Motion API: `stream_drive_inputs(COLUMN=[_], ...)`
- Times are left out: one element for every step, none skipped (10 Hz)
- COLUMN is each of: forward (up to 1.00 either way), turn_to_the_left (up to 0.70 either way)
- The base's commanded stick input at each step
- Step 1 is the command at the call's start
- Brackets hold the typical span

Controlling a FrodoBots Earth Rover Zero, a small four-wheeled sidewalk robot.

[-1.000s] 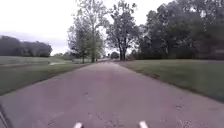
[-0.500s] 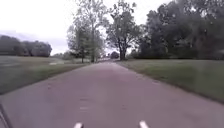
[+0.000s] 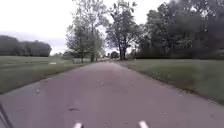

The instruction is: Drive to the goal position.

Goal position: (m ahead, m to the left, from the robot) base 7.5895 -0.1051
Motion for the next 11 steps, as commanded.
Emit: stream_drive_inputs(forward=[0.70,0.70,0.70,0.70,0.70,0.70,0.70,0.70,0.70,0.70,0.70], turn_to_the_left=[0.00,0.00,0.00,0.00,0.00,0.00,0.00,0.00,0.00,0.00,0.00])
